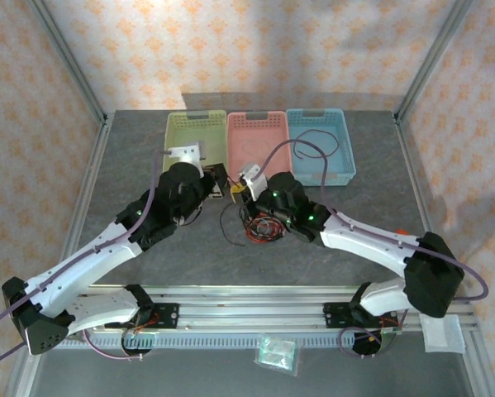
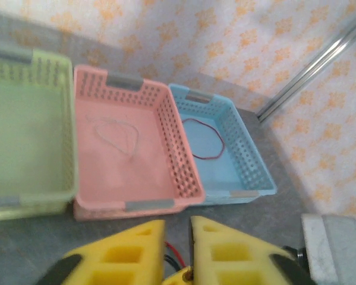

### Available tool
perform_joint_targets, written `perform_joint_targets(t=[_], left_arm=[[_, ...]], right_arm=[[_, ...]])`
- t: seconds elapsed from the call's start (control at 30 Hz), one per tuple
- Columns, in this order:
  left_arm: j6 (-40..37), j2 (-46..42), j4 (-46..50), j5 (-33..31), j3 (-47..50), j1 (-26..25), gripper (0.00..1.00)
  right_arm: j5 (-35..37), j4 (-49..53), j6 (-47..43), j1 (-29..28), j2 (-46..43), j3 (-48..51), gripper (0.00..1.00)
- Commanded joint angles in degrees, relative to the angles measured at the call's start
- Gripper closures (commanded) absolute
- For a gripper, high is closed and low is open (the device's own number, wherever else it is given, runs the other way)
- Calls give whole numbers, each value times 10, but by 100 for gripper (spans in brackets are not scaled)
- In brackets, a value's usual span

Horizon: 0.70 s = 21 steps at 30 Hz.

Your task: Untangle the cables

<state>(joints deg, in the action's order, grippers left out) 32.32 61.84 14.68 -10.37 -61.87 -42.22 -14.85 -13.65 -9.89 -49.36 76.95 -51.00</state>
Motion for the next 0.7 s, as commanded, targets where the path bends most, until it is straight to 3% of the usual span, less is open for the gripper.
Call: perform_joint_targets(t=[0.0,0.07,0.13,0.37,0.5,0.67], left_arm=[[-38,-7,-8,-52,-38,6,57],[-57,-12,0,-76,-42,7,46],[-76,-14,7,-80,-42,11,41],[-122,10,-1,-24,-37,19,40],[-133,27,-26,37,-21,29,40],[-147,45,-55,167,-10,60,34]], right_arm=[[111,31,58,1,-24,-31,100],[133,61,80,6,-34,-46,100],[136,75,103,12,-50,-55,100],[80,150,174,76,-76,-129,100],[47,176,140,88,-86,-173,100],[35,216,100,96,-84,-229,100]])
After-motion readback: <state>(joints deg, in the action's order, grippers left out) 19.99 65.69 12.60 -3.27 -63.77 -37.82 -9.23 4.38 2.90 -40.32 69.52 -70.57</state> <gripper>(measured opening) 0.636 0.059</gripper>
